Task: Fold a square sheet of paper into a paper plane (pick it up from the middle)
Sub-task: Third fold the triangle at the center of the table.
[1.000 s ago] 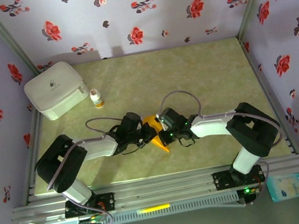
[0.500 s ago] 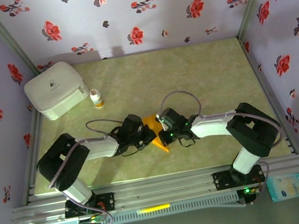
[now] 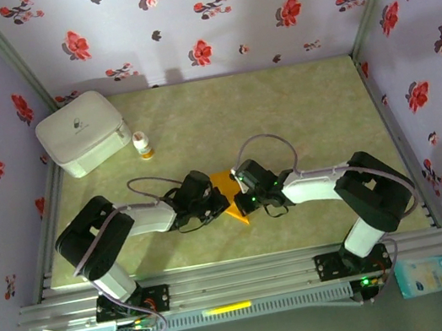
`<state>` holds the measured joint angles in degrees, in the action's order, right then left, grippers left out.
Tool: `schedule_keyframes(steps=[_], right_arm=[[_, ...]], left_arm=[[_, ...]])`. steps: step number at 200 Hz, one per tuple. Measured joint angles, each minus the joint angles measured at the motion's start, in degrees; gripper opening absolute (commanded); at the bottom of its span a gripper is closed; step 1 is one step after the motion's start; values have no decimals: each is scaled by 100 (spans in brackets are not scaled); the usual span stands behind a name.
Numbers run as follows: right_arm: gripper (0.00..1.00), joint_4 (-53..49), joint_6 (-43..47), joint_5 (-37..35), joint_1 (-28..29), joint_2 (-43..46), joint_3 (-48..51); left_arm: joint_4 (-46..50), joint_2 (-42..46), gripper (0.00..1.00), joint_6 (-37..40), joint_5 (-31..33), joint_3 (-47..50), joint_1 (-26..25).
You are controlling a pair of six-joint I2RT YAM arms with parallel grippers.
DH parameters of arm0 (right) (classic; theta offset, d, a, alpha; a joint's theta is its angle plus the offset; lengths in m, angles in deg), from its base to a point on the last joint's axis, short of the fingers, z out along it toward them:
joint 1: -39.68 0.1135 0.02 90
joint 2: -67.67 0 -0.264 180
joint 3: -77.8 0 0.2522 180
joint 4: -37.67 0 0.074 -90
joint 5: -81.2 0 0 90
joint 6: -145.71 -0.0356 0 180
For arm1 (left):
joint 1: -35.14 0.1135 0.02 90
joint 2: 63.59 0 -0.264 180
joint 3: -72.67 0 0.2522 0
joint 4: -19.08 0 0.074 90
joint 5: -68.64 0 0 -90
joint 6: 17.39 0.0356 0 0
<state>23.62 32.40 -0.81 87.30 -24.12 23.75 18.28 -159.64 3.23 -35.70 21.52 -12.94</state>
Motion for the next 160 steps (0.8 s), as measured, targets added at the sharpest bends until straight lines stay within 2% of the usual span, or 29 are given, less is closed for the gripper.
schedule_keyframes(steps=[27,53,74,100,112,160], right_arm=[[35,-291,-162,-20,-15,216,-20],[43,-754,-350,-68,-127,651,-153],[38,-1005,-529,55,-302,1029,-208],[16,-1012,-831,813,-374,1117,-212],[10,-964,-1027,1185,-341,1034,-210],[4,-857,-1381,1738,-107,468,-212]], left_arm=[[-2,0,0,55,2,0,-4],[-2,0,0,59,7,0,-4],[-4,0,0,59,7,0,-4],[-7,0,0,59,7,0,-4],[-7,0,0,59,7,0,-4],[-9,0,0,59,7,0,-4]])
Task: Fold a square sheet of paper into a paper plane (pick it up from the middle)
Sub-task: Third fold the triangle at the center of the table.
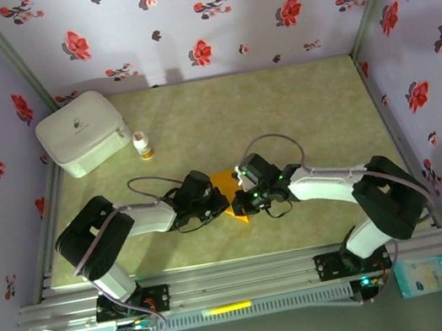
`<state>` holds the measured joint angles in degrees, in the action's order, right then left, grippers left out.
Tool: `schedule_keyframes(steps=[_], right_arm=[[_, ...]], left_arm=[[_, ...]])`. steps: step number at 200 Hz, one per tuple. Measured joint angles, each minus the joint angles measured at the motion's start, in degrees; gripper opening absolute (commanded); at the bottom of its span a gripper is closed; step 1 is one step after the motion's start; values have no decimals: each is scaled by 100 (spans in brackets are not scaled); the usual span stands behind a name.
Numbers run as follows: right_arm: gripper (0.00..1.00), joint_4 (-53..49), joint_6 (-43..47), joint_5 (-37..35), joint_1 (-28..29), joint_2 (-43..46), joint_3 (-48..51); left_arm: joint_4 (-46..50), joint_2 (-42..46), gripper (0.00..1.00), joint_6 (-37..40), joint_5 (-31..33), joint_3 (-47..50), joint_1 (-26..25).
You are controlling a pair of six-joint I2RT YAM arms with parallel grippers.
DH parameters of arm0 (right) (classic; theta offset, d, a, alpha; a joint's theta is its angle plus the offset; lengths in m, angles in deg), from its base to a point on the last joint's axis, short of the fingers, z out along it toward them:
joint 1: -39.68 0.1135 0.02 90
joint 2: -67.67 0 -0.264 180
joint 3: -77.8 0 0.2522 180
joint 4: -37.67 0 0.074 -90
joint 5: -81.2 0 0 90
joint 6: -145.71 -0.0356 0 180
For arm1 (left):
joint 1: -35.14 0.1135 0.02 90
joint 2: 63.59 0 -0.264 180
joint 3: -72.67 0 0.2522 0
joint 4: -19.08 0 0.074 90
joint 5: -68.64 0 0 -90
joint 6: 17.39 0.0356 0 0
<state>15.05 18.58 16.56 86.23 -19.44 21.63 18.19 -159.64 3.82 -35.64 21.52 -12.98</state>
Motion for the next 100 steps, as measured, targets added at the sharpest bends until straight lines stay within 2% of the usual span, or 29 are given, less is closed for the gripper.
schedule_keyframes(steps=[100], right_arm=[[5,0,-66,33,76,-632,-221]], left_arm=[[9,0,0,4,0,-7,0]])
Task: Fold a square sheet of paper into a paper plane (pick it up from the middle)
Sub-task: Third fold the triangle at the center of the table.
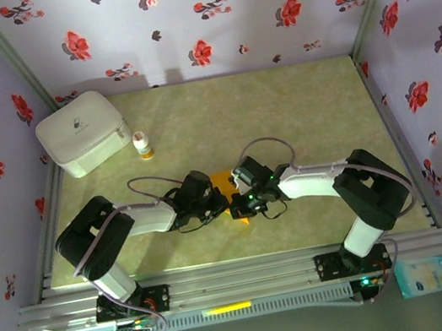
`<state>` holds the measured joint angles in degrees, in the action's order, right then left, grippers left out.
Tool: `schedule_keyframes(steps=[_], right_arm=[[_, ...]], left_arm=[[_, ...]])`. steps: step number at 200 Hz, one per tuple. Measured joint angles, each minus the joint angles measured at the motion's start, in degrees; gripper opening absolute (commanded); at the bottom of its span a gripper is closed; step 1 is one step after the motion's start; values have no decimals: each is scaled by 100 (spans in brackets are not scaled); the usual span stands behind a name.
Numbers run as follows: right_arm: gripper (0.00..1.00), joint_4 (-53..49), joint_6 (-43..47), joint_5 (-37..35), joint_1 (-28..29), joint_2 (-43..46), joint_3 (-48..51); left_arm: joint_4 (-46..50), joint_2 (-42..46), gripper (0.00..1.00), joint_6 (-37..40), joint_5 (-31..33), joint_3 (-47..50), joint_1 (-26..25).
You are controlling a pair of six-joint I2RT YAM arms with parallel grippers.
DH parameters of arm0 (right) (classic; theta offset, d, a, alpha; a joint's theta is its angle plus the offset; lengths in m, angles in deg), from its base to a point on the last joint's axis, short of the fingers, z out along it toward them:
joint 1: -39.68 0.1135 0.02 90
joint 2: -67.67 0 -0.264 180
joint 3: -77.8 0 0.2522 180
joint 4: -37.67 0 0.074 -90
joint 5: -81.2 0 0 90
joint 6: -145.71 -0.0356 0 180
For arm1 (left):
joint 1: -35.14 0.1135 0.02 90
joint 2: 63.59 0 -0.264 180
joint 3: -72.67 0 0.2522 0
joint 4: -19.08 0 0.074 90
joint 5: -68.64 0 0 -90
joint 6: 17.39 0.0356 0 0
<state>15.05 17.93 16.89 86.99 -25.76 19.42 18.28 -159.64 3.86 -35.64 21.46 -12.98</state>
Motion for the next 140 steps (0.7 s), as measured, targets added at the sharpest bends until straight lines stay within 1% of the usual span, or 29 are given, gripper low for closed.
schedule_keyframes(steps=[92,140], right_arm=[[7,317,-136,7,0,-76,267],[8,592,-258,7,0,35,474]], left_arm=[[2,0,0,11,2,0,0],[4,0,0,11,4,0,0]])
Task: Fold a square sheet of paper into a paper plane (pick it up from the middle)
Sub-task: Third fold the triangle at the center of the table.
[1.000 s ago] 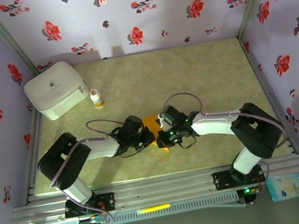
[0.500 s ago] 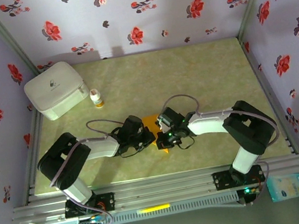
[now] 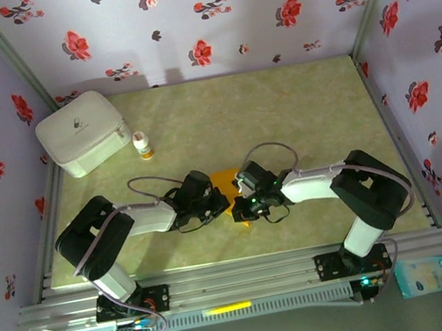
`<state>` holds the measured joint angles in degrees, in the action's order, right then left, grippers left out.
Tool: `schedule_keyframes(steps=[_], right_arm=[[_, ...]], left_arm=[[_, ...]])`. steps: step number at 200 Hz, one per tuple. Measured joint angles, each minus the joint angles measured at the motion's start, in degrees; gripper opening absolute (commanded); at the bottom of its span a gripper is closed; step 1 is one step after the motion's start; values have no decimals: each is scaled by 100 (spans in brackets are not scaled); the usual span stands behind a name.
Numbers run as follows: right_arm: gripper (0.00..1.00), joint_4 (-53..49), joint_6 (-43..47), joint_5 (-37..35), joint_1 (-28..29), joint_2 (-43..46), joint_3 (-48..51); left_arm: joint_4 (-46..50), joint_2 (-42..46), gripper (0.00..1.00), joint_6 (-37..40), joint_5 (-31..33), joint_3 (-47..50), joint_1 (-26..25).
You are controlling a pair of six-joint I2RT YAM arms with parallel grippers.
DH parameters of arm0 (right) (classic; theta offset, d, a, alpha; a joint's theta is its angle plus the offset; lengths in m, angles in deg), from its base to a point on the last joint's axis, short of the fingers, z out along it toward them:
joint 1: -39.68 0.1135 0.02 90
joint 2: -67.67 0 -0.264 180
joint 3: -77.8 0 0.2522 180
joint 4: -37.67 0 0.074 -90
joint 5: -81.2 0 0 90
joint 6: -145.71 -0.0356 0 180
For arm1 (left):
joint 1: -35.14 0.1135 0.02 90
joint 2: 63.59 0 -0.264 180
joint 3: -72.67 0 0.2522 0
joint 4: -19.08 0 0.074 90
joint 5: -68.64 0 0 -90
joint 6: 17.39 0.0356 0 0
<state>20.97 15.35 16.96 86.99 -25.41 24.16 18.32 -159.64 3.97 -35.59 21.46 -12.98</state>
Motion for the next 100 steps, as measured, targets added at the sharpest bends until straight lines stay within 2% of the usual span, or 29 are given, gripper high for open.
schedule_keyframes(steps=[100], right_arm=[[7,396,-173,129,-20,586,785]], left_arm=[[-4,-13,0,0,15,0,0]])
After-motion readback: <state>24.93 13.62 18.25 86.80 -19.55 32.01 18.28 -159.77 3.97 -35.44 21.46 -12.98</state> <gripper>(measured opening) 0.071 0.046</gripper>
